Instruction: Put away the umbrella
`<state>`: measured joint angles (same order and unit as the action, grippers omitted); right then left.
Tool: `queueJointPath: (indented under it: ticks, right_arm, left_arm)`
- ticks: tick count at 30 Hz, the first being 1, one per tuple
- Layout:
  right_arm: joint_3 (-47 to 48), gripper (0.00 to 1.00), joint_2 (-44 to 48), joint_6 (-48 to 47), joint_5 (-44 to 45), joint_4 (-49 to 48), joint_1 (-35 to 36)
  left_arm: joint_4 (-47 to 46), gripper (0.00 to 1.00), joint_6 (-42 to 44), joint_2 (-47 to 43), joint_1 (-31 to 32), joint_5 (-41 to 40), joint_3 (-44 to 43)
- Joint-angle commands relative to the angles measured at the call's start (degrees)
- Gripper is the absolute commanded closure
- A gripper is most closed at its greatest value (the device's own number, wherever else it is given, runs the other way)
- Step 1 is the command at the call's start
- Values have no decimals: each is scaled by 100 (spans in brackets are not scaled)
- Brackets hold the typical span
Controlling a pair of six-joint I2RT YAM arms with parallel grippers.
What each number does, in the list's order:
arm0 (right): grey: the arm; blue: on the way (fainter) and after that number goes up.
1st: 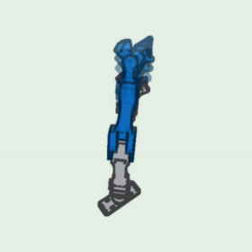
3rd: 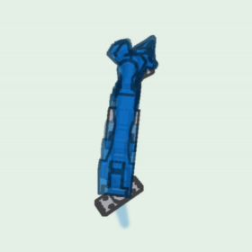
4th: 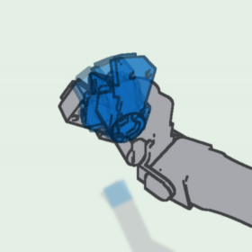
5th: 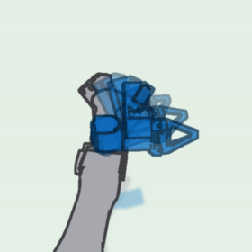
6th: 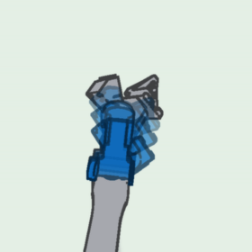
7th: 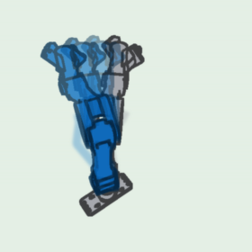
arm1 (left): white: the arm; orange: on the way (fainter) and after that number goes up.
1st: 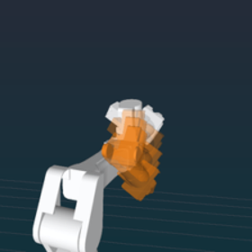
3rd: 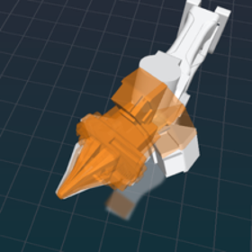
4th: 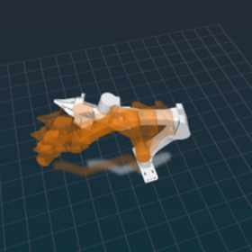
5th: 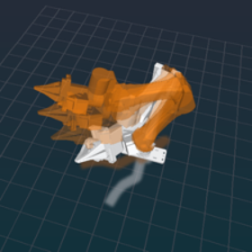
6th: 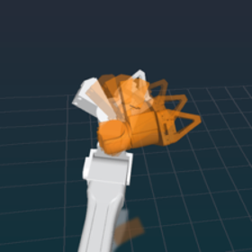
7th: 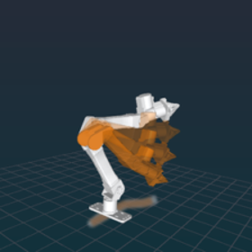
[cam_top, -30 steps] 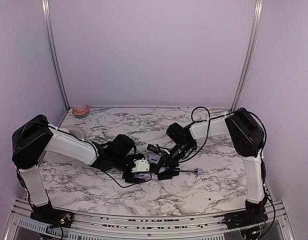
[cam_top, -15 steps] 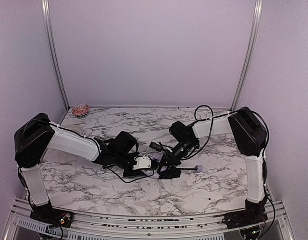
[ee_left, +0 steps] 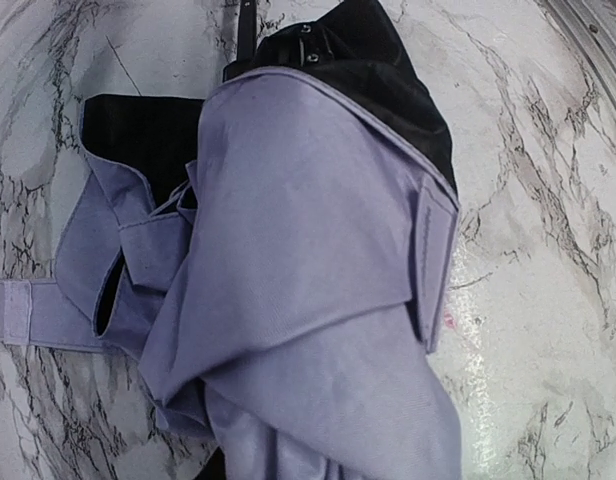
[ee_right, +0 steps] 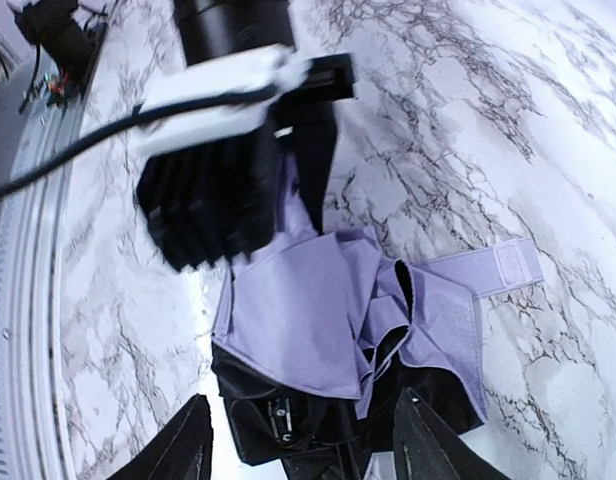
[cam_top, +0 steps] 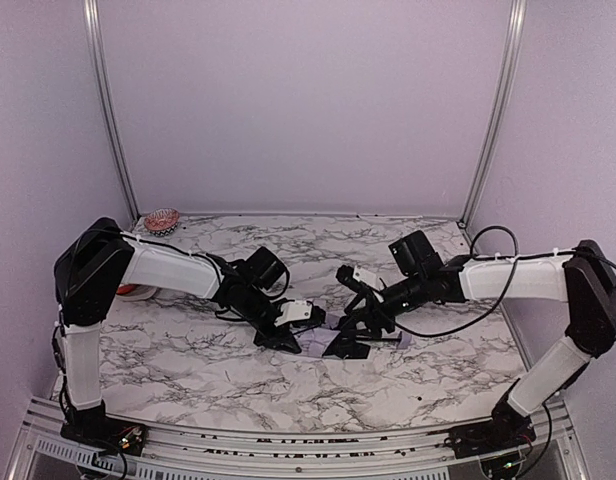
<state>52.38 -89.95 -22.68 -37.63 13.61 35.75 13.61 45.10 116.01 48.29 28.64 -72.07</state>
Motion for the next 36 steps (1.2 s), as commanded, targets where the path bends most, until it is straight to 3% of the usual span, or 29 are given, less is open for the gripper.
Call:
queueJointPath:
  ticks: [1,6,12,18,21,23,24,26,27,30,33,36]
  right_arm:
    - [-858,39,550,-798,1713,-1392,948]
    - [-1285,32,449,-1317,2598,-2443,1420]
    - [-1174,30,-207,-1709,2974,-2348,1631]
    - [-1159,31,-551,-1880,3376,-2464,1688]
    - [-1083,39,-732,-1983,3581,-2375,1686]
    - [-1026,56,-780,-1994,3533,-2264,1681]
    - [-1008,63,-774,-2001,3479,-2214,1681]
    - [-1001,74,-734,-1943,3399,-2126,1682]
    - [-1007,77,-713,-1919,3359,-2088,1686]
    - [-1003,81,-636,-1833,3212,-1920,1694]
    - [-953,83,-619,-1730,3119,-1777,1695]
    - [-862,83,-660,-1598,3094,-1599,1691]
  left_arm:
    - [1993,100,-56,675,-19,397,-252]
    - [2689,100,-195,1119,-76,538,-821]
    - [3083,100,-482,1433,-165,642,-1233]
    - [3416,100,-112,1523,-171,955,-1387]
    - [3531,100,41,1509,-188,1075,-1431]
    - [3535,100,60,1512,-218,1107,-1464]
    - [3535,93,50,1513,-234,1075,-1493]
    - [3507,61,-5,1490,-289,1052,-1565]
    - [3371,50,-105,1431,-324,1010,-1547]
    - [2232,36,-613,875,-471,896,-901]
    - [51,6,-1237,14,-627,674,131]
    - [-2017,1,-1893,-780,-775,419,1156]
